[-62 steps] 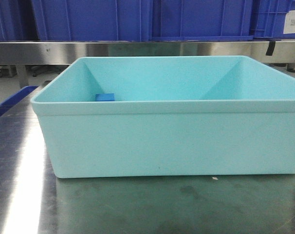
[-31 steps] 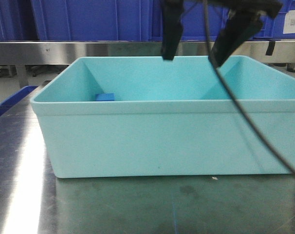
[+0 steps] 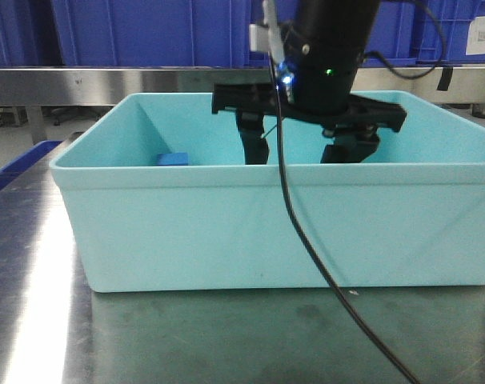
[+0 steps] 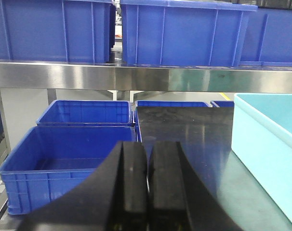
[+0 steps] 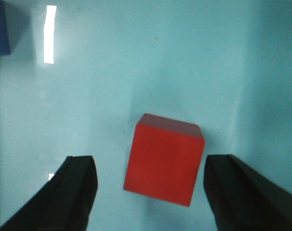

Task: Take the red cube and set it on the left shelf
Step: 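Lower the right gripper and close it on the red cube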

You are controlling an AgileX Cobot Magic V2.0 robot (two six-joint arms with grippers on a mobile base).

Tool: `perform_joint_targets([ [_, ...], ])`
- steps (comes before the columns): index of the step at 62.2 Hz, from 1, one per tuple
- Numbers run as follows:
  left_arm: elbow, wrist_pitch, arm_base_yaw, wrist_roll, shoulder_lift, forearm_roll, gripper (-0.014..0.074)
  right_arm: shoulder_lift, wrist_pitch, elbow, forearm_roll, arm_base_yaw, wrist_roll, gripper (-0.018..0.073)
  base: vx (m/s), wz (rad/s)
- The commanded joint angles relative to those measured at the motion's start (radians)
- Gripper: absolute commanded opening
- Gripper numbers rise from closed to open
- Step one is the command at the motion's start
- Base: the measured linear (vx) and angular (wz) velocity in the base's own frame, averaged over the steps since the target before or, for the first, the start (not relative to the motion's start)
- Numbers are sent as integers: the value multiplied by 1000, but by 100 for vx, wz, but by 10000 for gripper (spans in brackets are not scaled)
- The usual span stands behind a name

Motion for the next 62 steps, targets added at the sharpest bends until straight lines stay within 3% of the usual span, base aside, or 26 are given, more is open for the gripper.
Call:
perform_joint_targets([
  [1,24,-85,-7,0,-13,-1,102,-35,-51,-37,-15,-3,8,575,0,0],
  [15,24,-85,-7,0,-13,-1,102,5,-49,-37,-73,-3,8,569,0,0],
  [20,24,-85,-7,0,-13,-1,102,9,-49,-37,-74,-3,7,528,0,0],
  [41,24,-85,-7,0,-13,-1,102,-13,-42,-37,-82,-3,7,52,0,0],
  [62,24,-85,-7,0,-13,-1,102,-230,-28,-84,-215,-3,1,58,0,0],
])
